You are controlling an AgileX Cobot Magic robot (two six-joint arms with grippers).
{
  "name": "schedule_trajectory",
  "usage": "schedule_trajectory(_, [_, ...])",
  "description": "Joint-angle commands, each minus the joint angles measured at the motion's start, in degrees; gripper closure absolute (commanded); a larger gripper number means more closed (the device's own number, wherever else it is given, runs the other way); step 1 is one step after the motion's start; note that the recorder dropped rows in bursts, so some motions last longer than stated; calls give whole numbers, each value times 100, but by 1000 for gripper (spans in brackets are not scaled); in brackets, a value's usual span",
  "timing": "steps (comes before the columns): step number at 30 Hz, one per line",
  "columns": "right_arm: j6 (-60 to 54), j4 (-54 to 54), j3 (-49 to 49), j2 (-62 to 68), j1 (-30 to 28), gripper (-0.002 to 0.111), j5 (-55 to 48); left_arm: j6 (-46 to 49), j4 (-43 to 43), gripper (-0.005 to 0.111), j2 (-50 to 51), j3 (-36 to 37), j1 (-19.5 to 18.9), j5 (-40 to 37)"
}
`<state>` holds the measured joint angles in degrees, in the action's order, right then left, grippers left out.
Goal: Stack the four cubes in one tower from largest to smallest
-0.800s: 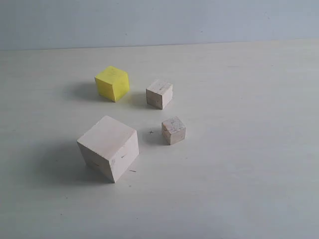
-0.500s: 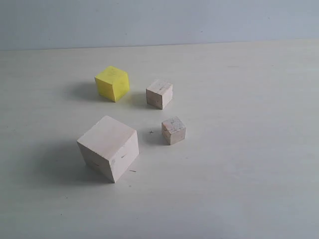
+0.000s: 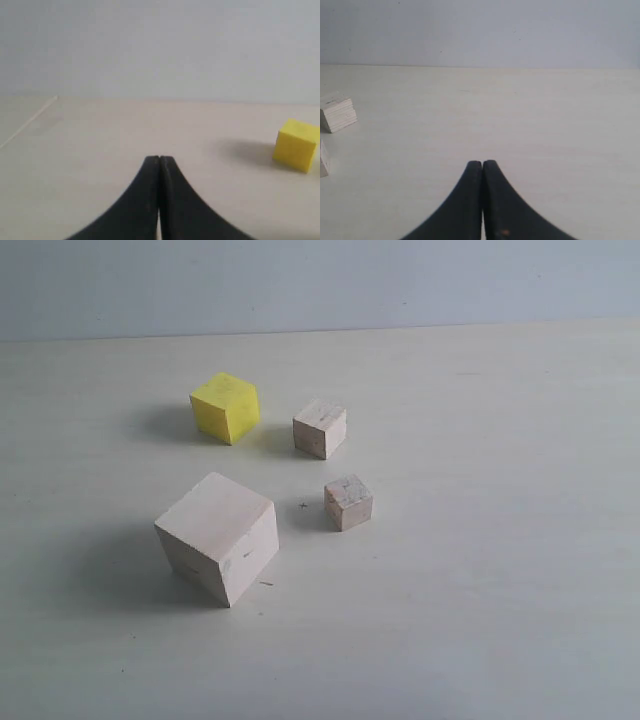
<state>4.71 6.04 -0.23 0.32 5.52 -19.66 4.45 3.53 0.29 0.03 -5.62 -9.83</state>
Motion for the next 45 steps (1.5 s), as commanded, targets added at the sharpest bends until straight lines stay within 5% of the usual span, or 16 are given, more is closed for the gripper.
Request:
schedule_trajectory(1, [-2,21,23,-32,1,108,26,-38,-9,107,-29,-3,-2,1234])
schedule_trajectory(15, [-2,21,23,-32,1,108,26,-695,18,107,-29,-18,-2,1908])
schedule_trajectory(25, [-2,21,23,-32,1,108,26,-208,-67,107,470,-2006,24,159])
schedule_trajectory(31, [-2,21,23,-32,1,108,26,143,23,107,1719,-3213,780,-880])
schedule_trajectory(39, [-2,21,23,-32,1,108,26,2198,1028,107,3362,-3665,2107,-2849])
schedule_trajectory(45, [-2,21,23,-32,1,108,26,2243,2107,107,3983,-3665,2257,-2888])
